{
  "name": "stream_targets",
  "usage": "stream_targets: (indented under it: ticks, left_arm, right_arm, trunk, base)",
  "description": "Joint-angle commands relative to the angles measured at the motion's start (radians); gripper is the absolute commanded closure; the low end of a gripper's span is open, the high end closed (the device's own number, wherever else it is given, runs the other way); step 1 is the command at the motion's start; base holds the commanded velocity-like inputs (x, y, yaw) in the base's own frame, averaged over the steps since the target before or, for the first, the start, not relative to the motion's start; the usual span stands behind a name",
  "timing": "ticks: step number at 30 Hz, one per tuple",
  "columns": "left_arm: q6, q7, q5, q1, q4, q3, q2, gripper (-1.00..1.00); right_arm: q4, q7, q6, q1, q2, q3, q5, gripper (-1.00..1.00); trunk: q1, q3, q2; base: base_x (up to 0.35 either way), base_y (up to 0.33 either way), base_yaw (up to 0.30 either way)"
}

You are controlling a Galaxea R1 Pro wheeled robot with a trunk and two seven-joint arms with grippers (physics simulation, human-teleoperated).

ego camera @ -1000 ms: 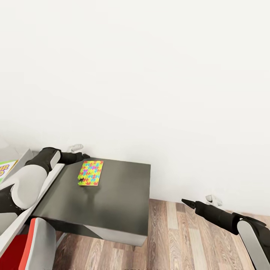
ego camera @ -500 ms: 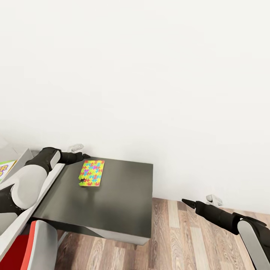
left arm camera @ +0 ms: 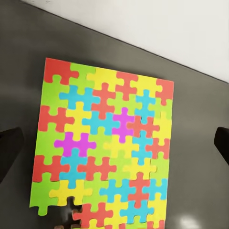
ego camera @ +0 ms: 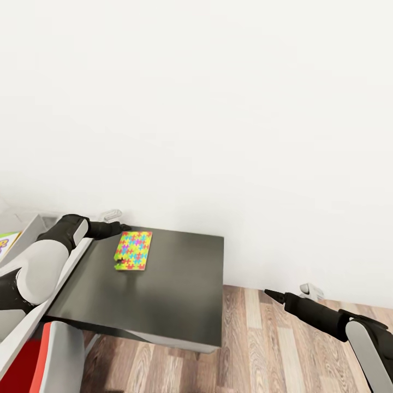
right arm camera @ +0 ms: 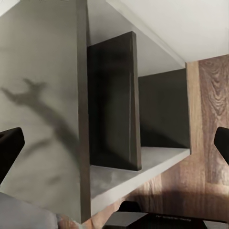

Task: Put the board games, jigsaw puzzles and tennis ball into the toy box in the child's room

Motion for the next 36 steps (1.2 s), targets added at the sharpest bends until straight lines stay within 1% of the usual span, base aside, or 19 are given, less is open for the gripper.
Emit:
stream_targets:
  ticks: [1,10,36]
  left_arm:
    - [0.005,-0.006,-0.011,-0.001,-0.001,0.008,0.000,-1.00]
    - [0.004,-0.007,-0.011,-0.001,-0.001,0.008,0.001,-1.00]
    - [0.005,-0.006,-0.011,-0.001,-0.001,0.009,0.000,-1.00]
  right_arm:
    - [-0.001,0.010,0.005,-0.001,0.000,-0.002,0.009,-1.00]
    - [-0.001,0.010,0.005,-0.001,0.000,-0.002,0.009,-1.00]
    - [-0.001,0.010,0.005,-0.001,0.000,-0.002,0.009,-1.00]
  trunk:
    - [0.001,-0.003,-0.002]
    - [0.001,-0.018,-0.002]
    - [0.001,-0.061,-0.002]
  base:
    - [0.148,0.082,0.000]
    - [0.093,0.048,0.000]
    - [0.003,0.001,0.000]
